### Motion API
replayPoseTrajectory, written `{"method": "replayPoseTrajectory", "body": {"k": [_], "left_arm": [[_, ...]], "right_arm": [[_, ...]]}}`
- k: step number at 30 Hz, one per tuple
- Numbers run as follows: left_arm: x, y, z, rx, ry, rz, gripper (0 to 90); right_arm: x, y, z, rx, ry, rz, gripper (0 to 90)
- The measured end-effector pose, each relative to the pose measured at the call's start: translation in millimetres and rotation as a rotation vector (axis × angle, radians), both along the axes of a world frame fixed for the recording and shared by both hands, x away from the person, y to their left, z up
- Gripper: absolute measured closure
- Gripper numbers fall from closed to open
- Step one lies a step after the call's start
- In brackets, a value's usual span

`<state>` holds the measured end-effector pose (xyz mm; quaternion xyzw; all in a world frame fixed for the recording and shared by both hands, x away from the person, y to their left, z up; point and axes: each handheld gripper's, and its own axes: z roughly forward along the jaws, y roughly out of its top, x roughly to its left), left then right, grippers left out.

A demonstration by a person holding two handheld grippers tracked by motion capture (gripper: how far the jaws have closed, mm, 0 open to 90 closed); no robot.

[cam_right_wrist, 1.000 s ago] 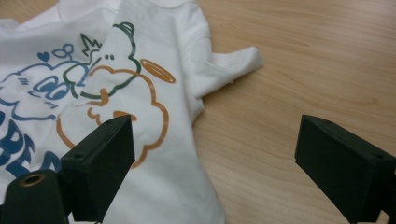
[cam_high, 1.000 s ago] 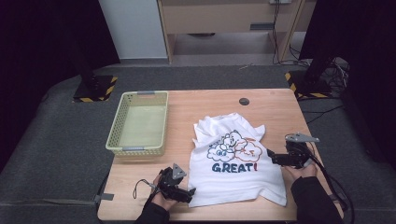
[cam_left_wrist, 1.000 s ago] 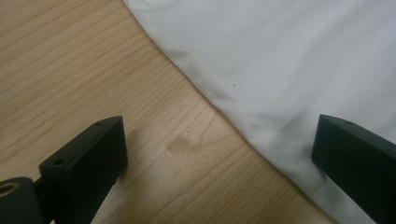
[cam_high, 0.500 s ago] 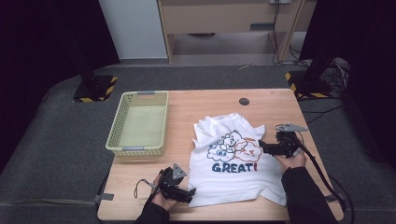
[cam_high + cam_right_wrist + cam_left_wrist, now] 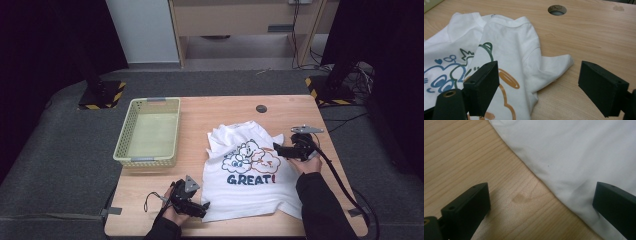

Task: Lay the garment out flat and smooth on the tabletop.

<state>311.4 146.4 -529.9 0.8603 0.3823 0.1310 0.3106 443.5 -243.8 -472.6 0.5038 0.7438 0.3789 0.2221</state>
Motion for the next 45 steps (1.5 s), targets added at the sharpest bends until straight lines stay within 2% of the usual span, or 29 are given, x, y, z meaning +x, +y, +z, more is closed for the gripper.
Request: {"method": "replayPoseTrajectory", "body": {"k": [11,20,25,27,31,36,40,45], "left_arm": [[-0.9,0.2,0.0,0.0,0.0,-0.005,0.6],[-0.7,0.1,-0.2,0.0,-0.001,-0.007,0.5],[-0.8,0.1,-0.2,-0.001,-0.002,-0.008,0.5],[-0.9,0.3,-0.3,-0.001,-0.003,-0.009,0.5],[-1.0,0.3,-0.4,-0.002,-0.003,-0.01,0.5],[-1.1,0.3,-0.4,-0.002,-0.003,-0.01,0.5],[-1.0,0.2,-0.4,-0.002,-0.003,-0.012,0.5],[-1.0,0.3,-0.4,-0.003,-0.004,-0.012,0.5]], "right_arm": [[19.0,3.3,-13.9,-0.006,0.022,-0.055,20.9],[32.2,-2.9,-20.0,-0.008,0.043,-0.102,25.0],[38.6,-5.0,-28.2,-0.008,0.073,-0.125,28.6],[40.3,-4.5,-31.8,-0.003,0.083,-0.129,30.3],[42.7,-2.8,-36.5,-0.025,0.099,-0.126,33.6],[44.8,-2.9,-39.4,-0.025,0.116,-0.128,37.6],[46.2,-3.2,-41.6,-0.004,0.129,-0.131,42.9],[47.2,-0.6,-47.0,-0.01,0.142,-0.126,48.0]]}}
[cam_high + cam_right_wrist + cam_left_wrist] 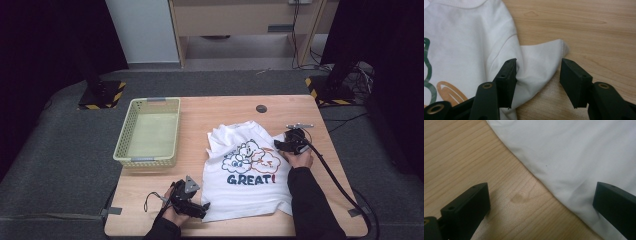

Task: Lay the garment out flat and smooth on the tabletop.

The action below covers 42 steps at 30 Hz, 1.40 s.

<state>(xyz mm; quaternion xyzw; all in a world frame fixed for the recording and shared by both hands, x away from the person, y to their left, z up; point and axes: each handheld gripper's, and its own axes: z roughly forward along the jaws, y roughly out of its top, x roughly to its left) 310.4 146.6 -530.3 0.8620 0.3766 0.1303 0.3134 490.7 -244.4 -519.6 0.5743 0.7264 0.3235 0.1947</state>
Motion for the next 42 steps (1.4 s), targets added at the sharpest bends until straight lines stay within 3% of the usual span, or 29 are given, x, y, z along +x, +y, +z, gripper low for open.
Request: {"method": "replayPoseTrajectory", "body": {"k": [11,16,21,34,42], "left_arm": [[-0.2,-0.2,0.0,-0.001,-0.001,-0.001,0.5],[-0.2,-0.1,-0.1,-0.001,-0.001,-0.001,0.5],[-0.2,-0.2,-0.1,-0.001,-0.001,-0.001,0.5],[0.0,-1.0,-0.1,0.0,-0.001,-0.004,0.4],[0.2,-1.9,-0.1,0.0,-0.001,-0.006,0.3]], "right_arm": [[-2.0,2.6,-5.8,0.0,0.008,0.014,66.3],[-2.4,2.3,-4.1,0.017,0.016,0.025,80.3],[-3.4,0.4,0.9,0.036,0.006,0.035,84.3],[-13.6,6.6,45.9,0.103,-0.109,0.099,85.2],[-21.3,26.3,67.6,0.104,-0.159,0.173,85.2]]}}
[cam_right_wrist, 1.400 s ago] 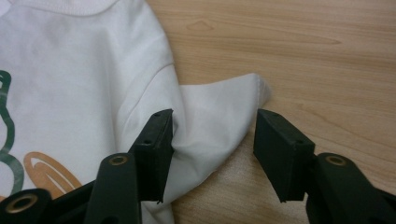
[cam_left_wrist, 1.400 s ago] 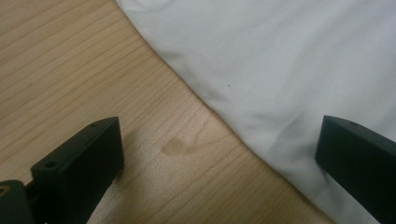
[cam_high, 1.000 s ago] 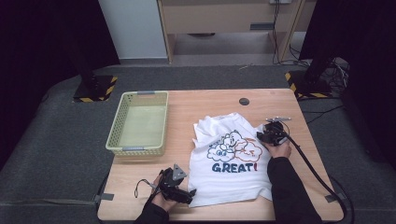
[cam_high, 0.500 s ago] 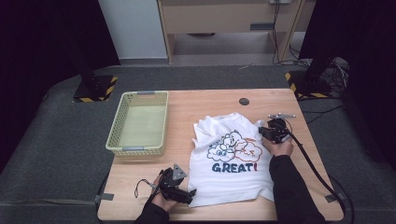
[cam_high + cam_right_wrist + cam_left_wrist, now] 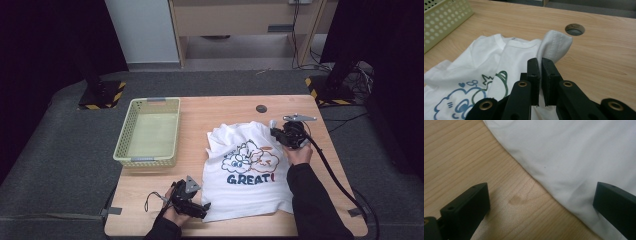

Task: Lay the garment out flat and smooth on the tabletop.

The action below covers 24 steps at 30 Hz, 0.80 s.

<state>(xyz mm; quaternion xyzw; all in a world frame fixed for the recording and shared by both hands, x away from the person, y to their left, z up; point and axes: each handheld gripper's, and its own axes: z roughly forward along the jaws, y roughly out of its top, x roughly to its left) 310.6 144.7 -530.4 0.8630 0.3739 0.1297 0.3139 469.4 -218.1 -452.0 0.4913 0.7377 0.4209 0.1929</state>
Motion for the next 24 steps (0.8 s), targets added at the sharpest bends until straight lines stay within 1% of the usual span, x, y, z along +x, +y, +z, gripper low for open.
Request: {"method": "replayPoseTrajectory", "body": {"k": [2,4,11,15,20,21,23,24], "left_arm": [[0.0,-0.1,-0.1,-0.001,0.0,-0.001,0.3],[0.0,-0.2,0.0,0.0,0.0,-0.001,0.3],[0.0,-0.1,-0.1,-0.001,-0.001,-0.003,0.3],[0.0,-0.2,-0.1,-0.001,-0.001,-0.003,0.3],[-0.1,-0.2,-0.1,-0.001,-0.001,-0.003,0.3],[-0.1,-0.2,-0.1,-0.001,-0.001,-0.003,0.3],[-0.1,-0.3,-0.1,-0.001,-0.001,-0.003,0.3],[-0.1,-0.3,-0.1,-0.001,-0.001,-0.003,0.3]], "right_arm": [[-1.2,6.7,0.4,-0.007,-0.002,0.019,85.2],[-2.5,13.9,-2.4,-0.015,0.001,0.037,85.2],[-8.9,38.2,-27.7,-0.059,0.036,0.095,85.1],[-14.5,50.2,-41.4,-0.082,0.042,0.12,84.7],[-19.9,60.3,-56.0,-0.123,0.049,0.154,83.4],[-19.9,60.3,-56.0,-0.123,0.049,0.154,83.4],[-21.3,64.1,-62.6,-0.13,0.049,0.172,82.0],[-21.6,65.3,-64.6,-0.129,0.057,0.176,81.1]]}}
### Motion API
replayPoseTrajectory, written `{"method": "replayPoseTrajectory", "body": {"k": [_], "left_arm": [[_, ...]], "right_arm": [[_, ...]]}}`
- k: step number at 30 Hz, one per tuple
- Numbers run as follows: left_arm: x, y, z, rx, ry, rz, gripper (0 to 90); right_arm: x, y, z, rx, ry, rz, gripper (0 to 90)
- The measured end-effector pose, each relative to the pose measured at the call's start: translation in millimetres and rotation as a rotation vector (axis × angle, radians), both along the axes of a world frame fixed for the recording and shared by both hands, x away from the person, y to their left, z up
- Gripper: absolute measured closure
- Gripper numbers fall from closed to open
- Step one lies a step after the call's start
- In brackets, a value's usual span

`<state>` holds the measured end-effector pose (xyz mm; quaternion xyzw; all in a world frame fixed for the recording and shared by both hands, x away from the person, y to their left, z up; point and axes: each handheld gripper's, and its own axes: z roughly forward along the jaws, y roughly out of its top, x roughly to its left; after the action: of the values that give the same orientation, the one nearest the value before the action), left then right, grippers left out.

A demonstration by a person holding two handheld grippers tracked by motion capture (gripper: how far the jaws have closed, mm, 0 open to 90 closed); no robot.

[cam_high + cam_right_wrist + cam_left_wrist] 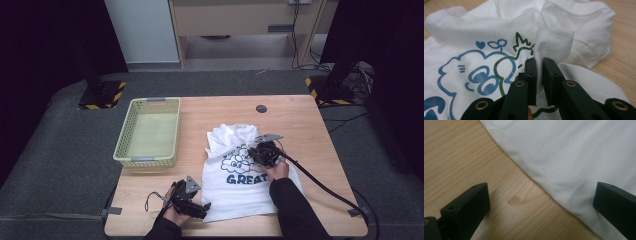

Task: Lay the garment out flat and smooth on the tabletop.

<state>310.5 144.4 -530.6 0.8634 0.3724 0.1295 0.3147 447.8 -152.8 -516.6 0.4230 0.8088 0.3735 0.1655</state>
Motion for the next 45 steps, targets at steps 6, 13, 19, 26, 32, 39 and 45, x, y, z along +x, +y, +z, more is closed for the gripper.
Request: {"method": "replayPoseTrajectory", "body": {"k": [6,13,19,26,32,39,45], "left_arm": [[-0.2,0.0,0.0,0.0,-0.001,-0.001,0.3],[-0.1,-0.1,-0.1,-0.001,-0.001,-0.002,0.3],[0.0,-0.4,-0.1,-0.001,-0.001,-0.002,0.2],[0.1,-0.3,-0.2,-0.001,-0.003,-0.006,0.2],[0.1,-0.2,-0.2,-0.001,-0.003,-0.007,0.3],[0.3,-0.4,-0.3,-0.003,-0.003,-0.008,0.2],[0.3,-0.3,-0.3,-0.002,-0.003,-0.009,0.2]], "right_arm": [[-2.0,4.4,-9.5,-0.028,-0.002,0.022,76.7],[-6.4,-1.8,7.4,-0.017,-0.039,0.042,64.8],[-3.9,-10.9,23.8,0.034,-0.083,0.026,61.0],[8.6,-18.9,26.8,0.067,-0.079,-0.003,57.7],[18.3,-20.9,22.3,0.119,-0.069,-0.006,52.3],[22.7,-16.9,14.5,0.129,-0.079,0.025,48.6],[24.0,-11.5,10.7,0.116,-0.074,0.032,55.7]]}}
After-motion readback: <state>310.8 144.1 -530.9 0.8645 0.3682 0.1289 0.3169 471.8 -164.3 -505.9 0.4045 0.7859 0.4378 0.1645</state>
